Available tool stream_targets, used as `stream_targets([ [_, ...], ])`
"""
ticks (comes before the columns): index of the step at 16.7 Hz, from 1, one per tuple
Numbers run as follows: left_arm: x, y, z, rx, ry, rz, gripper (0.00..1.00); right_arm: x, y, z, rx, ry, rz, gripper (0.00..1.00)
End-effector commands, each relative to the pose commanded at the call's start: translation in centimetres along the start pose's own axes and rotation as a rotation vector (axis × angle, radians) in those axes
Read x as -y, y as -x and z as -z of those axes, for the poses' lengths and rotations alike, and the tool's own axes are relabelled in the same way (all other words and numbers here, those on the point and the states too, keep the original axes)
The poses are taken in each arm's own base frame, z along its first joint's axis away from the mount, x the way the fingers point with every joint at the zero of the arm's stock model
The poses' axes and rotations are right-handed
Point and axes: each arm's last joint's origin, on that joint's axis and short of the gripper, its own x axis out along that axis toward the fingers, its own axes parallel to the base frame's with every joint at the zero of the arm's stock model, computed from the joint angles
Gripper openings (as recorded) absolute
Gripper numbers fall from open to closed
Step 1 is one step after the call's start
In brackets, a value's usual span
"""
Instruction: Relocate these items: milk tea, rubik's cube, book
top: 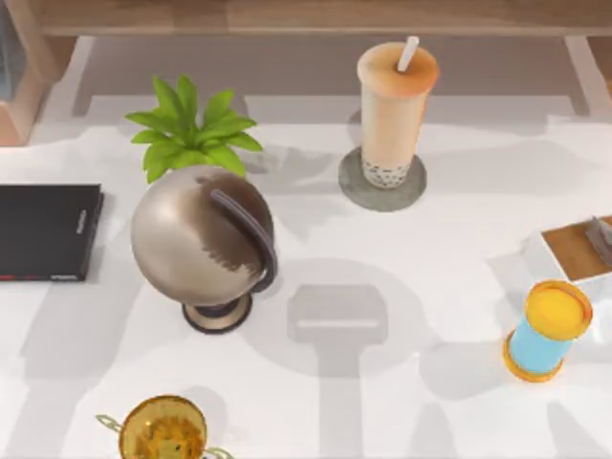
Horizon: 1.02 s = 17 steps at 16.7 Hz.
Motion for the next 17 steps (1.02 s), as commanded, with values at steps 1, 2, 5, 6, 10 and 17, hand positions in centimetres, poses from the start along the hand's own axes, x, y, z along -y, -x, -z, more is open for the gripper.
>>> stream_targets([
  [1,2.1,1.6,0.8,-0.011,0.027,0.052,0.0,0.0,0.0,0.0,0.0,0.0,0.0,1.0],
  [2,3.9,3.2,1.5,-0.022,0.051,0.097,0.0,0.0,0.0,0.0,0.0,0.0,0.0,1.0],
  [5,6.9,6.4,3.0,-0.049,0.096,0.181,0.0,0.0,0.0,0.0,0.0,0.0,0.0,1.0],
  [6,7.2,6.8,3.1,-0.053,0.102,0.191,0.0,0.0,0.0,0.0,0.0,0.0,0.0,1.0],
  [10,7.2,6.8,3.1,-0.053,0.102,0.192,0.0,0.0,0.0,0.0,0.0,0.0,0.0,1.0],
  [17,8.4,7.3,0.5,-0.017,0.158,0.203,0.0,0.0,0.0,0.0,0.0,0.0,0.0,1.0],
])
